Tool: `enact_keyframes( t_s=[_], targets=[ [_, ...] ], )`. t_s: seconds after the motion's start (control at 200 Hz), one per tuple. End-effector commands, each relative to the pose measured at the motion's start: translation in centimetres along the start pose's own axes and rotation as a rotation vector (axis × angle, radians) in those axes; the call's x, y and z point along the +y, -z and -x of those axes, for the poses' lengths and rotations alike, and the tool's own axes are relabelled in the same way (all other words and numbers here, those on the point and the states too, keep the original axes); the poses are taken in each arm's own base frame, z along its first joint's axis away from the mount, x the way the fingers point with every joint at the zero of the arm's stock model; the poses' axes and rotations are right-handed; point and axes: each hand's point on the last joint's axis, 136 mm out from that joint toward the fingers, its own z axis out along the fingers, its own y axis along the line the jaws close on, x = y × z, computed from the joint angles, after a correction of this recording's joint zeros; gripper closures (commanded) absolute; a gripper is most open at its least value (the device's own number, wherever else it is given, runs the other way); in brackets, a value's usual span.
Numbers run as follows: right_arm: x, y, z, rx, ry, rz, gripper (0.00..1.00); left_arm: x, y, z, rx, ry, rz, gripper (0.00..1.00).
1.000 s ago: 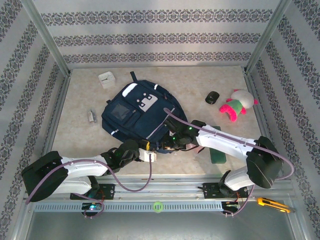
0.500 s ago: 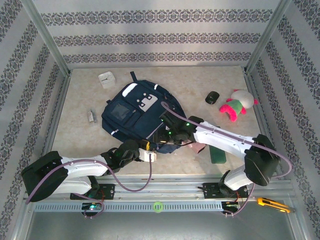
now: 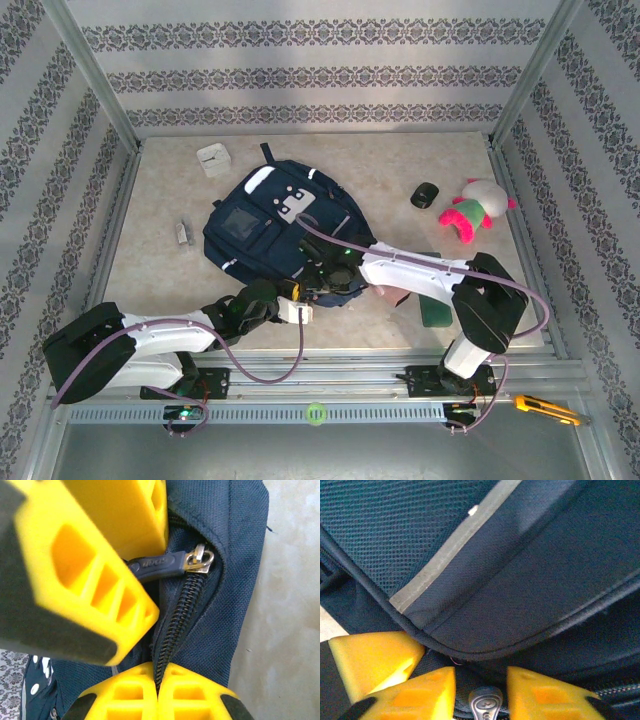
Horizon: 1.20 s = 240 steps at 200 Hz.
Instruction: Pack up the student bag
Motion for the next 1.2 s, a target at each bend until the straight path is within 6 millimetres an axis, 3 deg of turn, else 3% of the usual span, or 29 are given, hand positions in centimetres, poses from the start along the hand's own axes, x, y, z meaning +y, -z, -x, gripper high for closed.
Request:
enact_keyframes(
  t_s=[0.0, 0.165, 0.4, 0.625, 0.849, 0.929, 1.034, 1.194],
  targets=[
    [-0.9, 0.1, 0.1, -0.054, -0.005, -0.058, 0.78, 2.3, 0.4, 1.1, -0.027, 0.022, 0.094, 1.0],
    [-1.8, 2.0, 0.5, -0.133, -0.013, -0.061, 0.89, 2.2, 0.3, 0.9, -0.02, 0.023, 0.091, 1.0],
    [-3.2, 4.0, 0.4, -0.206, -0.045, -0.034, 0.95, 2.4, 0.3, 0.7, -0.008, 0.027, 0.102, 1.0],
    [-5.3, 4.0, 0.3, -0.22, -0.078, -0.04, 0.96, 3.1, 0.6, 0.8, -0.016, 0.078, 0.132, 1.0],
    [-3.9, 4.1, -0.2, -0.223, -0.02, 0.111, 0.97, 3.6, 1.2, 1.0, -0.037, 0.132, 0.148, 1.0],
    [-4.5, 4.3, -0.3, -0.237, -0.029, 0.115, 0.98, 3.8, 1.4, 1.1, -0.045, 0.152, 0.157, 1.0],
    [-6.4, 4.4, 0.4, -0.265, -0.08, 0.101, 1.0, 3.8, 1.7, 0.9, -0.045, 0.175, 0.156, 1.0],
    [-7.6, 5.9, 2.4, -0.358, -0.099, 0.194, 1.0, 4.3, 2.5, 0.3, -0.035, 0.226, 0.164, 1.0]
  ],
)
